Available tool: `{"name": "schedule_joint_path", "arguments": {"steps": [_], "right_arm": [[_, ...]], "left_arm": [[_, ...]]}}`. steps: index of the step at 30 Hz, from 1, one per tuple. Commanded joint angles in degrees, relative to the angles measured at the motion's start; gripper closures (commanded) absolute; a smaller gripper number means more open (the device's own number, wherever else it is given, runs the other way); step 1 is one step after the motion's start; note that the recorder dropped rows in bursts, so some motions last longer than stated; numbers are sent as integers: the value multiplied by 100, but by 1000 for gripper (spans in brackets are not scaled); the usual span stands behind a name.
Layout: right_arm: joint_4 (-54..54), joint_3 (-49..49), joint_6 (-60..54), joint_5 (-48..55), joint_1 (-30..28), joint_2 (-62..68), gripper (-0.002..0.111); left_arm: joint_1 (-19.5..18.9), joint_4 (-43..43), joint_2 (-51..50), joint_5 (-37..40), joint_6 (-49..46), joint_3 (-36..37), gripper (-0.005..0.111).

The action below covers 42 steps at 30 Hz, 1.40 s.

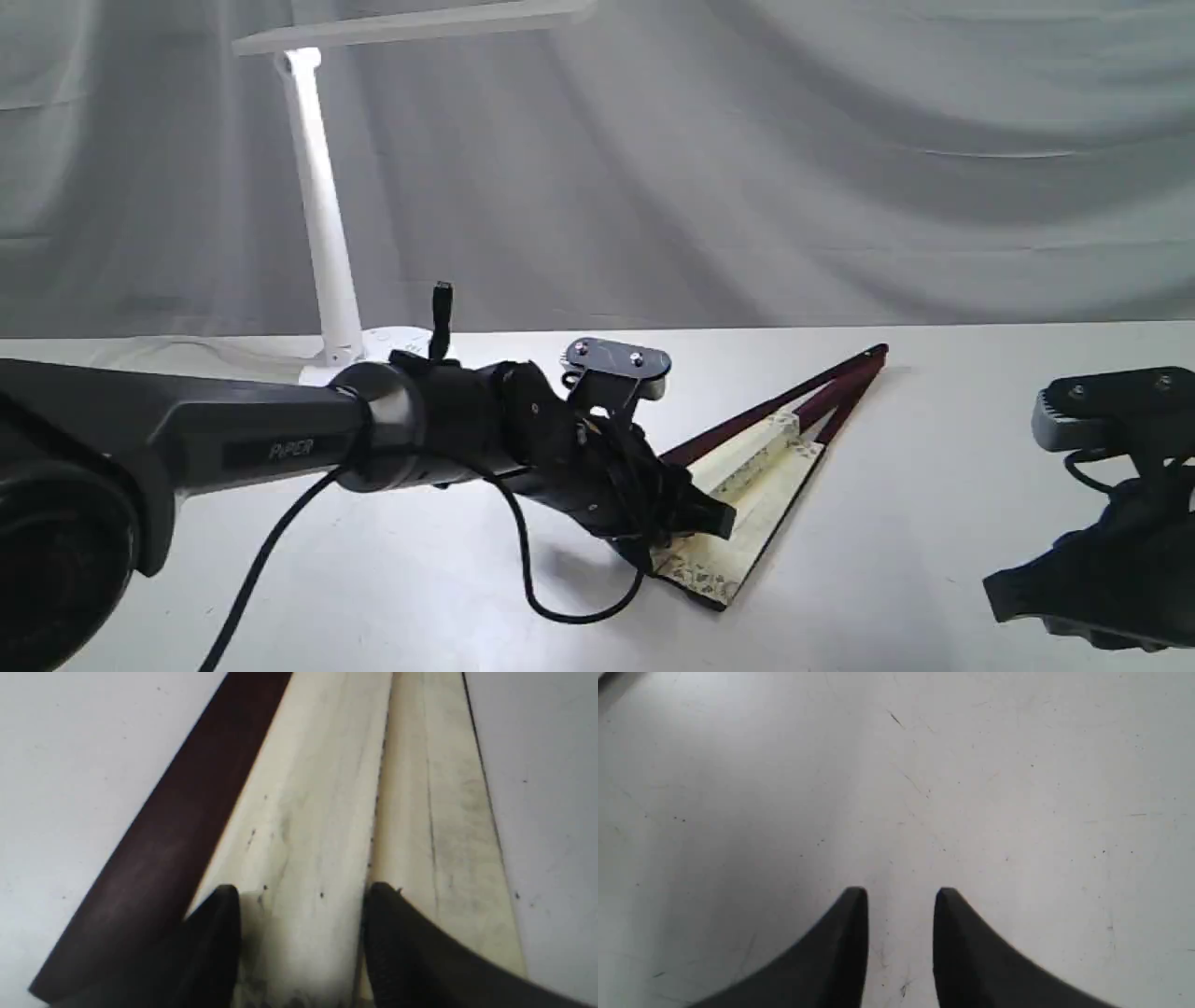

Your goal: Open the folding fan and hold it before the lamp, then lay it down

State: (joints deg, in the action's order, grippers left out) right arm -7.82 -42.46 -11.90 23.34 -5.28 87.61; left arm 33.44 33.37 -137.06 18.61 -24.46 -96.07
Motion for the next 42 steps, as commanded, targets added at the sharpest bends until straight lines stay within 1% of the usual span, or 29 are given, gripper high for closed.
{"name": "schedule_joint_path", "arguments": {"steps": [1, 5, 6, 7, 11, 18, 23, 27, 29, 32, 35, 37, 40, 42], "right_arm": [[-28, -39, -47, -58, 18, -4, 82], [-28, -39, -47, -58, 18, -4, 82], [-28, -39, -47, -58, 18, -4, 82], [-73, -39, -47, -59, 18, -4, 82], [-111, -39, -60, -59, 18, -4, 82], [-111, -39, -167, -59, 18, -4, 82], [-111, -39, -333, -59, 18, -4, 82], [-111, -39, -404, -59, 18, -4, 82], [-111, -39, -468, -59, 18, -4, 82], [-111, -39, -563, -59, 18, -4, 82], [-111, -39, -614, -70, 18, -4, 82], [-111, -39, -614, -108, 18, -4, 82], [-111, -39, -628, -180, 18, -4, 82], [-111, -39, -655, -205, 18, -4, 79]], "left_arm": [[52, 27, -16, 271, -511, -9, 69], [52, 27, -20, 733, -2076, -9, 78], [52, 27, -20, 760, -2271, -9, 78], [52, 27, -20, 775, -2536, -9, 78], [52, 30, -20, 900, -3032, -9, 78], [52, 30, -20, 1399, -5339, -9, 78], [52, -21, -20, 1371, -6200, -9, 78], [52, -363, -20, 1131, -6273, -9, 78], [52, -460, -20, 956, -6255, -9, 76], [52, -460, -20, 636, -6255, -9, 68], [52, -460, -20, 255, -6255, -9, 54], [52, -460, -20, 106, -6255, -9, 49], [52, -460, -20, -224, -6255, -9, 47], [52, -460, -20, -419, -6176, -9, 47]]}}
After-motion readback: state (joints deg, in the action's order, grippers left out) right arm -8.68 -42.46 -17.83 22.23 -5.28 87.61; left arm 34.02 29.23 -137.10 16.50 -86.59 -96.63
